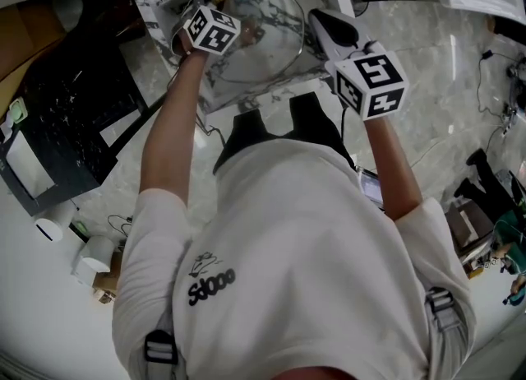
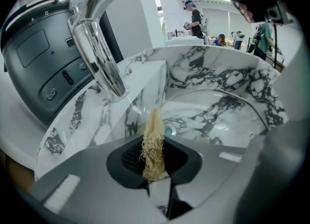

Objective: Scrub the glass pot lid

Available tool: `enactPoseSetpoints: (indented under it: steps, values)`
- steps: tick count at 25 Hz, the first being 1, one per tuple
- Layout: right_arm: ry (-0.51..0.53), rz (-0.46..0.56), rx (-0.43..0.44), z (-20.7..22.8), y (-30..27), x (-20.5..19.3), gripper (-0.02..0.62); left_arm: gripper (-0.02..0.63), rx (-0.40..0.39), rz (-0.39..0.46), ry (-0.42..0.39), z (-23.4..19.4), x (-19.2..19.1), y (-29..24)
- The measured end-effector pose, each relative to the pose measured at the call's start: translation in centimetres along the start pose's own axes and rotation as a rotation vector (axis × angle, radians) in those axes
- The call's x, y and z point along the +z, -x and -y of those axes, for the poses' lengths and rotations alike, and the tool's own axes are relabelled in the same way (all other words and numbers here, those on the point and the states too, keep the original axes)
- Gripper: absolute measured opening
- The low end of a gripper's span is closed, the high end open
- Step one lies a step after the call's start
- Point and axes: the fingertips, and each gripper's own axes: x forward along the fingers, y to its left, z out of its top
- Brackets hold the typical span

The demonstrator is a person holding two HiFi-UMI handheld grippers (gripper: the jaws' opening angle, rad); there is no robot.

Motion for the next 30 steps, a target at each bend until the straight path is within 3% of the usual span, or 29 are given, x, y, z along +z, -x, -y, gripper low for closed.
enactPoseSetpoints:
  steps: [8, 17, 30]
  values:
    - [-0.026, 0.001, -0.02, 1.0, 0.9, -1.0, 0.005, 0.055, -0.147, -0.047, -0.117, 5.3, 0.0, -0.6]
    - [-0.022, 0.024, -0.014, 0.4, 1.5, -0.6, 0.005, 0.055, -0.414, -0.074, -0.266, 13.9, -1.9, 1.7]
    - [-0.007, 0.039, 0.001, -1.7, 2.6, -0.9, 0.005, 0.055, -0.693, -0.093, -0.312, 20.4, -3.8, 5.9]
